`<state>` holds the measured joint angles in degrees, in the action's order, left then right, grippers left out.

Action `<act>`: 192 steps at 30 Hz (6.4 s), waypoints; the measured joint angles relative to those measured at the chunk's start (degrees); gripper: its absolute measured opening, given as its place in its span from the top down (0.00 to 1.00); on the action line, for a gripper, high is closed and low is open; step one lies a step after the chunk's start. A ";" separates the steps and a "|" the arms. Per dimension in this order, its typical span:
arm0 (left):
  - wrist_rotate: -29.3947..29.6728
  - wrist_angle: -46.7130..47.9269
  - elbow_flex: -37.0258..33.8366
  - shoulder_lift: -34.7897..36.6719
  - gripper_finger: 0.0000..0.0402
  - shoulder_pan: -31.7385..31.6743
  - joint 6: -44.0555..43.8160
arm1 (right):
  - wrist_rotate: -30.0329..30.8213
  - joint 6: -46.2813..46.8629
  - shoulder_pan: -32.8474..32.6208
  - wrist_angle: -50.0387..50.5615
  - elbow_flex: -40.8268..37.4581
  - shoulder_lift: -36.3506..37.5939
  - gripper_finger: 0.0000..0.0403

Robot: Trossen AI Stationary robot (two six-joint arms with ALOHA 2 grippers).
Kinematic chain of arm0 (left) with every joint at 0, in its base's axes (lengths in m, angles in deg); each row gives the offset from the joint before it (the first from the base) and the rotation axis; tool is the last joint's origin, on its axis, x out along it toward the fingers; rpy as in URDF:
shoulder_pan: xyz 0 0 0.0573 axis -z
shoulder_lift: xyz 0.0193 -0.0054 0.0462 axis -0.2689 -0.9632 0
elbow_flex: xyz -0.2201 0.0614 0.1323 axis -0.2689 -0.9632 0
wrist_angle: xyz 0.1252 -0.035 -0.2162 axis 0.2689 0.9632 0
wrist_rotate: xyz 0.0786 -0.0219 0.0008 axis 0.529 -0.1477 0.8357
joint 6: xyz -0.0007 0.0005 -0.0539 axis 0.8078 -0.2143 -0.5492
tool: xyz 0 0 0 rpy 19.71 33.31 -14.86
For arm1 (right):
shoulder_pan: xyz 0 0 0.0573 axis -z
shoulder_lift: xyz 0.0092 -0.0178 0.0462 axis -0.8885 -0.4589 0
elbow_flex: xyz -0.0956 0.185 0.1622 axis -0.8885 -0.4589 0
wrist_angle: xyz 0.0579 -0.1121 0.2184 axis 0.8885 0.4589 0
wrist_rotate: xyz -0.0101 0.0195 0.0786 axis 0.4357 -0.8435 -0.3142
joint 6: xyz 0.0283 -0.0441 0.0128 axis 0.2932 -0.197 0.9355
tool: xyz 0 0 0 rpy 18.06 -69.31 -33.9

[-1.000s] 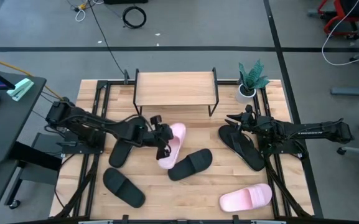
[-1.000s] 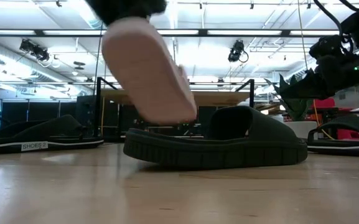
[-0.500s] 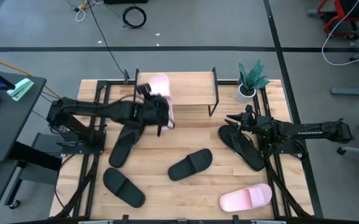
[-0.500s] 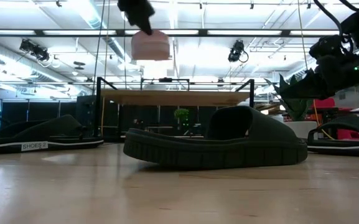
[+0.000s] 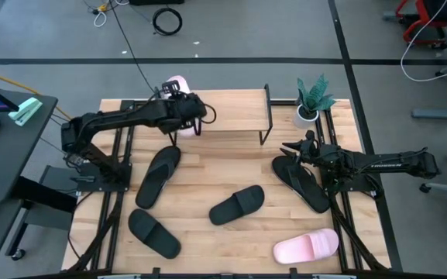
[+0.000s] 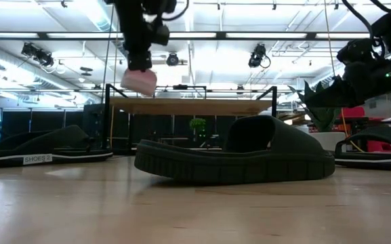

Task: Pick and place slides into the shelf
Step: Put the top pink slides on the shelf, then put the pink slides on the shelf

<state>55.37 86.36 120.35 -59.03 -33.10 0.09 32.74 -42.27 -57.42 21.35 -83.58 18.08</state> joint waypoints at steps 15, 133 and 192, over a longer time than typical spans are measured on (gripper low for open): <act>-5.84 -11.24 -6.00 0.04 0.96 -7.59 8.30 | -0.01 4.52 0.00 0.00 0.00 0.00 0.72; -7.28 -7.72 -6.18 9.92 0.89 8.48 -19.16 | -33.28 114.24 -57.08 73.47 75.25 -85.44 0.79; -7.30 -7.72 -6.18 9.92 0.93 8.49 -19.30 | -46.29 115.43 -61.23 80.98 75.36 -85.50 0.83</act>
<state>48.07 78.64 114.17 -49.11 -24.61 -19.21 -13.54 73.16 -118.65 102.33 -8.21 -67.42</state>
